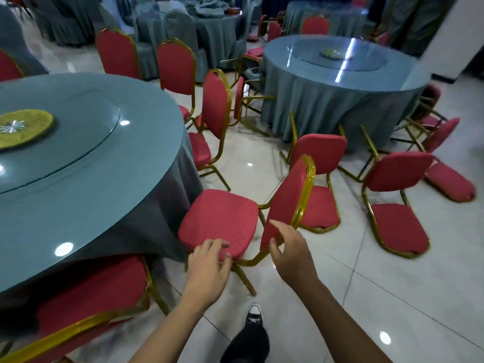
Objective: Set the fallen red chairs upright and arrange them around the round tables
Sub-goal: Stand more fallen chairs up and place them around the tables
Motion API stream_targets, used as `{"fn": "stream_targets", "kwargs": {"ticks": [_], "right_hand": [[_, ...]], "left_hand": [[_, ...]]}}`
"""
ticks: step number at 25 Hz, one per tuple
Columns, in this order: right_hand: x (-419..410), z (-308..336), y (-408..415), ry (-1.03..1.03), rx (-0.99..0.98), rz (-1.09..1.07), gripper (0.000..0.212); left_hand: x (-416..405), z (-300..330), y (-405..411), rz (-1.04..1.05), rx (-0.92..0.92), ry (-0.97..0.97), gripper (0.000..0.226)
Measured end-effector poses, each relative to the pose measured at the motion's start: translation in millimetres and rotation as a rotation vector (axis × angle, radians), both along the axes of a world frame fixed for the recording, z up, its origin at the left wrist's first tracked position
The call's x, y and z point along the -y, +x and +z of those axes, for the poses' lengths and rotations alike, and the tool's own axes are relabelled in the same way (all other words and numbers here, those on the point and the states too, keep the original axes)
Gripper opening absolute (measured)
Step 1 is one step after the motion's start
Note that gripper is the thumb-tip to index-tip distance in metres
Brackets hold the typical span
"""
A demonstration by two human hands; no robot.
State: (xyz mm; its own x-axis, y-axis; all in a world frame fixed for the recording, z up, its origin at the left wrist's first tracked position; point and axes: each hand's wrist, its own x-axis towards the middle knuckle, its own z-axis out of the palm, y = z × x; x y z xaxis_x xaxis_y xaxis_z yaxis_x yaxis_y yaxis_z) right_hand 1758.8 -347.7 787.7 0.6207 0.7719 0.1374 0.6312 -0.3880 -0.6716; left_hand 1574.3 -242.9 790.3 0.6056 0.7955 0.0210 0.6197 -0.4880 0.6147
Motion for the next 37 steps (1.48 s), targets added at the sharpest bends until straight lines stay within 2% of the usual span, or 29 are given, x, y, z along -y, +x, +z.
{"fn": "stream_targets", "kwargs": {"ticks": [11,18,22,28,31,34,37], "right_hand": [[-18.3,25.3,226.5,-0.097,0.037,-0.097,0.044],[-76.3,12.0,335.3,-0.112,0.056,0.063,0.041],[-120.2,-10.8,404.0,-0.135,0.037,0.289,0.041],[-148.5,-53.5,459.9,-0.385,0.070,0.745,0.058],[-155.2,-63.0,475.6,-0.380,0.158,0.854,0.060],[-156.5,-66.9,485.6,-0.387,0.158,0.925,0.060],[-161.9,-71.8,484.7,-0.426,0.138,0.967,0.067]], "left_hand": [[-35.6,8.3,252.3,-0.130,0.004,-0.091,0.027],[-56.9,-0.9,342.4,-0.036,-0.063,-0.109,0.030],[-68.4,-19.9,393.3,0.171,-0.086,-0.101,0.030],[-16.8,-32.9,427.8,0.561,-0.175,-0.186,0.028],[14.1,-46.3,437.7,0.801,-0.240,-0.148,0.044],[33.4,-60.7,447.5,1.038,-0.269,-0.155,0.065],[31.6,-59.6,457.8,1.149,-0.245,-0.213,0.078]]}}
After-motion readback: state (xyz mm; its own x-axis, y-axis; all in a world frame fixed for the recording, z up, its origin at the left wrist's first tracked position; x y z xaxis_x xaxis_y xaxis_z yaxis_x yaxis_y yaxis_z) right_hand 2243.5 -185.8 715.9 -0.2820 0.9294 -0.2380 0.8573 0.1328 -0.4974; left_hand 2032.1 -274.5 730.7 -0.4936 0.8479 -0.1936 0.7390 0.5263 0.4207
